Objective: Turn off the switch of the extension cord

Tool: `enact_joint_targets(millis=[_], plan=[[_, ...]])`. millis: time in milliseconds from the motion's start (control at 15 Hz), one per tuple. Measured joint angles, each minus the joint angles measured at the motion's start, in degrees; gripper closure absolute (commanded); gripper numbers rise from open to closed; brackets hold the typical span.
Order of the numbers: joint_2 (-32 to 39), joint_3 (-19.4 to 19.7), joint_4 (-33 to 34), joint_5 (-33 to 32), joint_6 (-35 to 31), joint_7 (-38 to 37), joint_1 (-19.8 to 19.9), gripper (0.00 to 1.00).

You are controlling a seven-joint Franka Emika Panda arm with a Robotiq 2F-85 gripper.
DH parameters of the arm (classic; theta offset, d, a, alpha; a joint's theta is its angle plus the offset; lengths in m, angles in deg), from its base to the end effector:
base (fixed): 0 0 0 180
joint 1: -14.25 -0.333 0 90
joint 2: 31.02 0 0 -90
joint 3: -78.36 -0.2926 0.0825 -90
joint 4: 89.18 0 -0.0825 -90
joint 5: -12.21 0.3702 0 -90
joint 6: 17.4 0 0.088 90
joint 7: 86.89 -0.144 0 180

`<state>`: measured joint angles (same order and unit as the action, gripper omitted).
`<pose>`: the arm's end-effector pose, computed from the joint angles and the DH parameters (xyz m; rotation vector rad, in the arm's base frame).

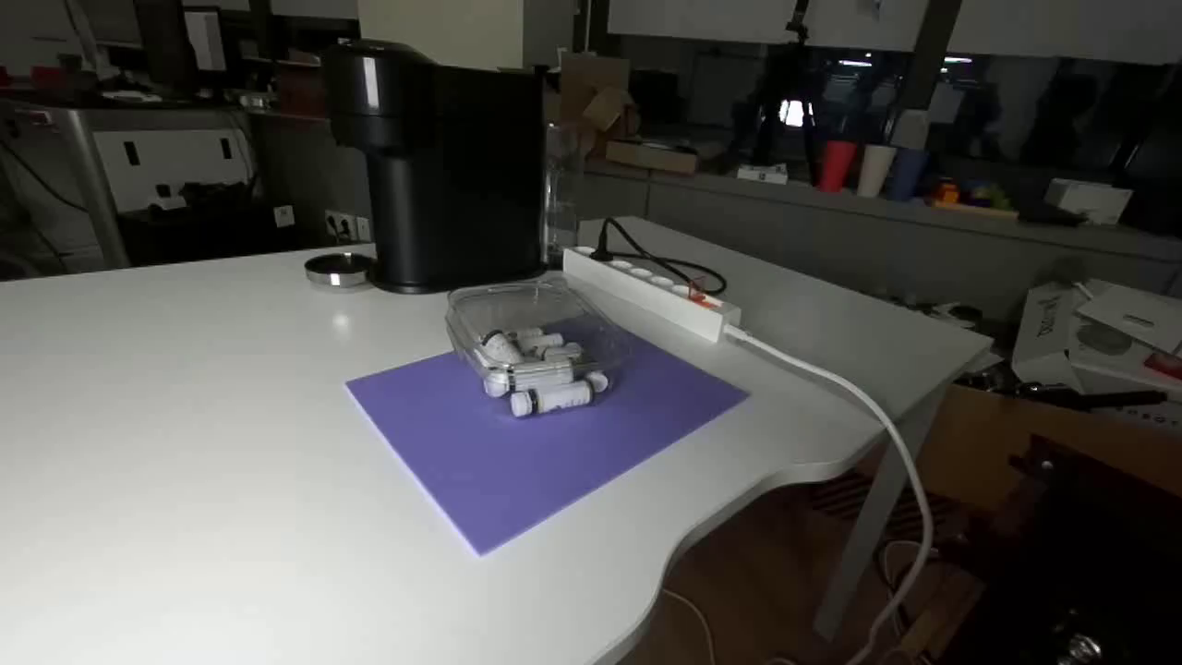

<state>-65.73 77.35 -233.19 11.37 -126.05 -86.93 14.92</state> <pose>0.3642 0.0004 0.4310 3.1176 0.0106 -0.0178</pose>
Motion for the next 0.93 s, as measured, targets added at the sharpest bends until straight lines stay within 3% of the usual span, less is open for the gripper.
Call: enact_joint_targets(millis=[933], plan=[[0.07,-0.01,-0.11,-0.62,-1.77,-0.01,0.14,0.00]])
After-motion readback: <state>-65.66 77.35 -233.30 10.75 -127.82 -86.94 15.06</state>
